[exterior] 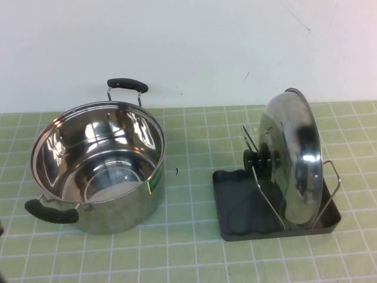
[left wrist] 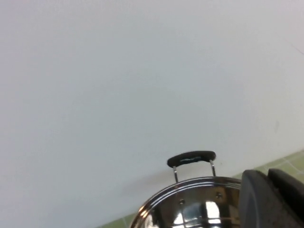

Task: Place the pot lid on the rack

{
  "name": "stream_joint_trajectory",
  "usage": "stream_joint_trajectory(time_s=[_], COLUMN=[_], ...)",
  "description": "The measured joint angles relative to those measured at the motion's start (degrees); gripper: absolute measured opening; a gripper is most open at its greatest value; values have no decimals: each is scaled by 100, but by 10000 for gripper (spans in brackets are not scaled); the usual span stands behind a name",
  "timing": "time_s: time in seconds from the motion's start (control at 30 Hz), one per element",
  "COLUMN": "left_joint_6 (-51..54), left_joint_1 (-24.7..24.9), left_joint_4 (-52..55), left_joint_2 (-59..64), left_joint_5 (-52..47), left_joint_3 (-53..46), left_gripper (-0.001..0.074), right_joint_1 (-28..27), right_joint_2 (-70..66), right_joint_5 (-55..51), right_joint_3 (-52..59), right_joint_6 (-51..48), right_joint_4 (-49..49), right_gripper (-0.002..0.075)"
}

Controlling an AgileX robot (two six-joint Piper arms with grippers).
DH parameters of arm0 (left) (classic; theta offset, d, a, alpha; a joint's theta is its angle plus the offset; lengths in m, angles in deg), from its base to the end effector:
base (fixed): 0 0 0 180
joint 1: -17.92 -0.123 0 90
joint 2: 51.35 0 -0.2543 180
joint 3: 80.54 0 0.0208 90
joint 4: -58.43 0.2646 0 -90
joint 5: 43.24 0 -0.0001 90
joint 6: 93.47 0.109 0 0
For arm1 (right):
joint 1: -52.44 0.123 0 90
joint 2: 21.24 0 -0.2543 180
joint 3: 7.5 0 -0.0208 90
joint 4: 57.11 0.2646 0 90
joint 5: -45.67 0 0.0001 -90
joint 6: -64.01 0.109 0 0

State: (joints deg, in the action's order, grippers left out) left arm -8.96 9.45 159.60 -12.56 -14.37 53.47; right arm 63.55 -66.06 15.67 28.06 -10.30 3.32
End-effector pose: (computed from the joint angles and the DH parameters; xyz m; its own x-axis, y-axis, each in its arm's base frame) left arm 0.1653 -0.0275 0.3257 0.0275 0.1160 -0.9929 0.3380 0.9337 0.1184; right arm 0.1621 0.0802 0.3562 0.0777 -0.2613 -0.9621 -0.6023 0.7567 -0.2542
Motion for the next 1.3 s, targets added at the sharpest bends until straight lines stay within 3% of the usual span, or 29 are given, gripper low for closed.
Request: stream_joint_trajectory(time_s=[0.17,0.37,0.8,1.2,1.3], left_joint_6=[-238,-321,-389,-398,-398], left_joint_1=[-2,-2,-2,-2,-2], left_joint_4=[0,0,61,77,77], left_joint_2=[-843,-1394,-1434,-1442,-1442], left_joint_5=[-283,63,1279,1392,1392], left_joint_3=[-633,-1432,-2335,-2418,-2418], left_gripper=[0,0,-1,-1,-1], right_joint_1=[0,0,0,0,-14], right_joint_2=[1453,2266,2328,2328,2353], right_joint_5=[593,723,760,803,1361], right_joint_3=[920,1707,1947,1957,2125], right_joint_6=[-244,-278,-290,-286,-6], right_joint_4=[0,0,54,95,11], right_gripper=[65,64,63,62,62])
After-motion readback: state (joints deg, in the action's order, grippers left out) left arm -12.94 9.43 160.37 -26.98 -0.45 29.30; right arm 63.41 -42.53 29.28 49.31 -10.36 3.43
